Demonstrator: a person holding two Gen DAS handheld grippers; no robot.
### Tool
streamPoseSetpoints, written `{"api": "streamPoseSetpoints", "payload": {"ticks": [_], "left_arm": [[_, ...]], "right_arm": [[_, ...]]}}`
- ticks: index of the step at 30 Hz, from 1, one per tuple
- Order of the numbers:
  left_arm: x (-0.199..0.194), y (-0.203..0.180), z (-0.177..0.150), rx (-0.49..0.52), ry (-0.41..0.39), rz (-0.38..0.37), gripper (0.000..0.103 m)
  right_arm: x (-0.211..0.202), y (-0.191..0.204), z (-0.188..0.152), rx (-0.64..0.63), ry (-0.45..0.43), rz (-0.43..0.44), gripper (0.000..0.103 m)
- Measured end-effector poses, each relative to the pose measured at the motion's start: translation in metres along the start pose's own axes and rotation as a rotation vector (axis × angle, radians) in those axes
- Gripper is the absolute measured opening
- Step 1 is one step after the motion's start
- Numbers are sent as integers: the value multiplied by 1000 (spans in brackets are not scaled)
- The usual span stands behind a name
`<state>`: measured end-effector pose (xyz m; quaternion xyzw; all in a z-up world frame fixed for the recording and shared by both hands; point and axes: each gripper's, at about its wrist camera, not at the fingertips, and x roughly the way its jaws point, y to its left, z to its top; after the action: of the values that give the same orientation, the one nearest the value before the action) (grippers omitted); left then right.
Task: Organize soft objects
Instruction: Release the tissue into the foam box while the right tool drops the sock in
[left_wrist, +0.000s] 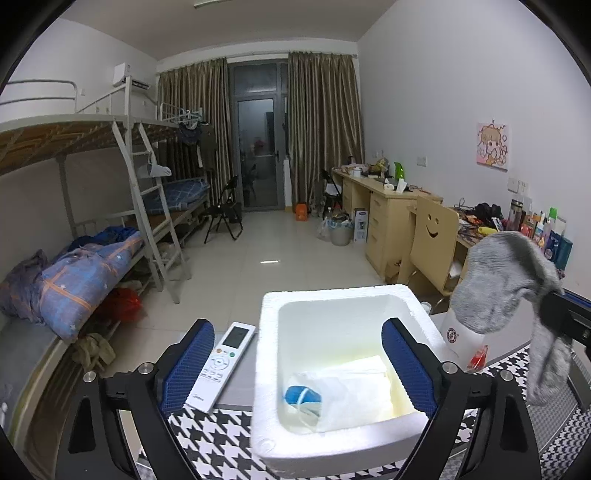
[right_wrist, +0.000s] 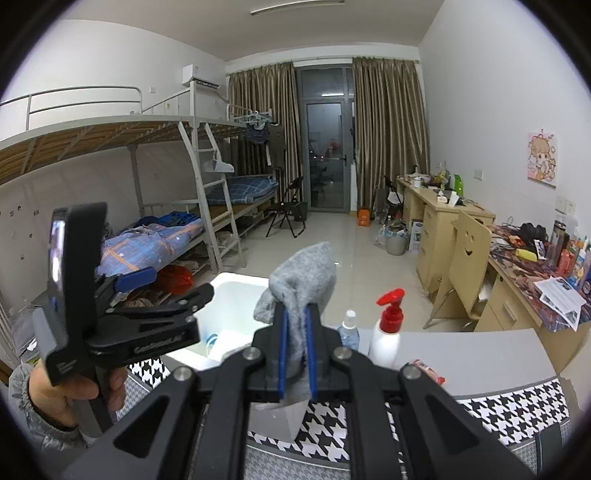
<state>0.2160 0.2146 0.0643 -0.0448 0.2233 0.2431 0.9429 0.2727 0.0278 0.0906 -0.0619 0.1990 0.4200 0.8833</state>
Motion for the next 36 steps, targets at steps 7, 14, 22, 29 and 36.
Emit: {"api": "streamPoseSetpoints", "payload": {"ticks": [7,14,22,29,36], "left_arm": [[-14,10,1,-19,-29,28,100],[-21,29,-1,-60,-40,71,102],[-23,40,-7,-56,-34,92,102],[-31,48,-14,-40,-40,89,102],[-36,56,-17,-32,-46,74,102]], "right_arm": [[9,8,4,-11,7,21,12],[22,14,7,-9,29,43,12],[39,25,7,-17,67,74,12],[55,35,8,-20,85,67,12],[73,36,6,15,124,78,12]]}}
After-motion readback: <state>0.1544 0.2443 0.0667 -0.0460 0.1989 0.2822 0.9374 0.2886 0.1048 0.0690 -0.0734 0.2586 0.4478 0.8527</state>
